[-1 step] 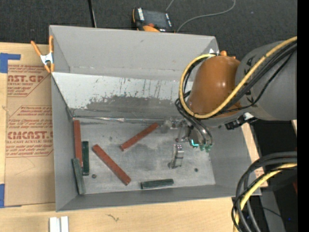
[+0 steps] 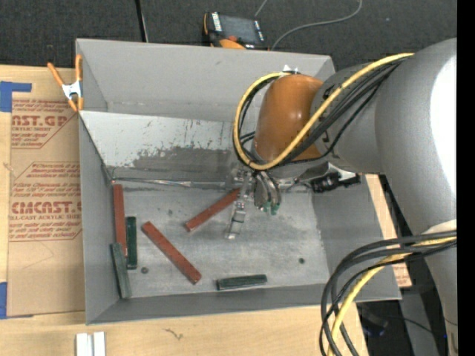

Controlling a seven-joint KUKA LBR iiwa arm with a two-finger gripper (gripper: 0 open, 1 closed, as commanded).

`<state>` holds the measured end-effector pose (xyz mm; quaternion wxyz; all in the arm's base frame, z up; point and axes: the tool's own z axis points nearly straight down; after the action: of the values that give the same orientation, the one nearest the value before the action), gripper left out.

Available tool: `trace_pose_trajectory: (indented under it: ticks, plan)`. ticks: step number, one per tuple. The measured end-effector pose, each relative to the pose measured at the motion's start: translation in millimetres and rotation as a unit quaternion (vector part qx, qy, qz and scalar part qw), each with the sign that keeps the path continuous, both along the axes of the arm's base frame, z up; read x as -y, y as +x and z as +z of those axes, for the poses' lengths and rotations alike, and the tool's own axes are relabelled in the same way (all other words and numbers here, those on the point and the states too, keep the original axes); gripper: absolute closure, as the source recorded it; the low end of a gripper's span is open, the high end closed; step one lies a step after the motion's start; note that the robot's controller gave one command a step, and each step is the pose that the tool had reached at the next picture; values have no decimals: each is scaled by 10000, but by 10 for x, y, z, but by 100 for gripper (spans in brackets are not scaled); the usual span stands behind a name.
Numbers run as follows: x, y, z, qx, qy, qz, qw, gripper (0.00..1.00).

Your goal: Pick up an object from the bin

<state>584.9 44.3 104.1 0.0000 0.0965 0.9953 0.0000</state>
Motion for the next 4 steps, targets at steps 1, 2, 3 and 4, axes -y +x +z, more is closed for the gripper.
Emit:
trace_pose_trajectory:
  ticks: [1,2,3,4]
  plan:
    - [4,3,12,7,-1,0,10000,100]
    - [5,3,12,7,-2,0,10000,0]
    - [-508,80,-360,3,7,490,9988,0]
    - [-489,89,-339,15,3,473,9989,100]
